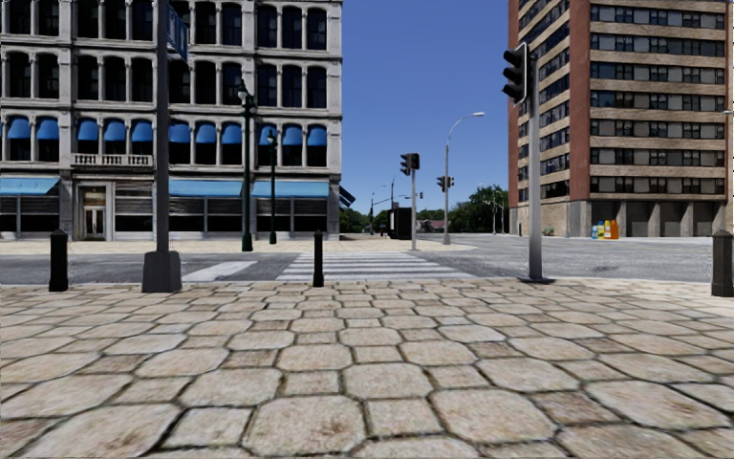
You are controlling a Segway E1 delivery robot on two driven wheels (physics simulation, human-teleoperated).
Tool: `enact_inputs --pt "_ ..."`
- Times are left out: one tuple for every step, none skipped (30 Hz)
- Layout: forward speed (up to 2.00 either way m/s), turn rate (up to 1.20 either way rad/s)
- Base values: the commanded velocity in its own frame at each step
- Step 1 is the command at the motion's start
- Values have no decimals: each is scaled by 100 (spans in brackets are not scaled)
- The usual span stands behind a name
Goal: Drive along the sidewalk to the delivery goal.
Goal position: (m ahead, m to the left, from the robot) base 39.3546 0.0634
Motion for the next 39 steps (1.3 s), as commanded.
enact_inputs --pt "200 -120" --pt "200 -120" --pt "200 -120" --pt "200 -120" --pt "200 -120" --pt "200 -120" --pt "200 -109" --pt "200 -27" --pt "200 0" --pt "200 0" --pt "200 0" --pt "200 0" --pt "200 0" --pt "200 0" --pt "200 0" --pt "200 0" --pt "200 0" --pt "200 0" --pt "200 0" --pt "200 0" --pt "200 5" --pt "200 12" --pt "200 12" --pt "200 21" --pt "200 27" --pt "200 31" --pt "200 37" --pt "200 47" --pt "200 51" --pt "200 52" --pt "200 53" --pt "200 53" --pt "200 53" --pt "200 53" --pt "200 53" --pt "200 53" --pt "191 55" --pt "185 55" --pt "183 57"
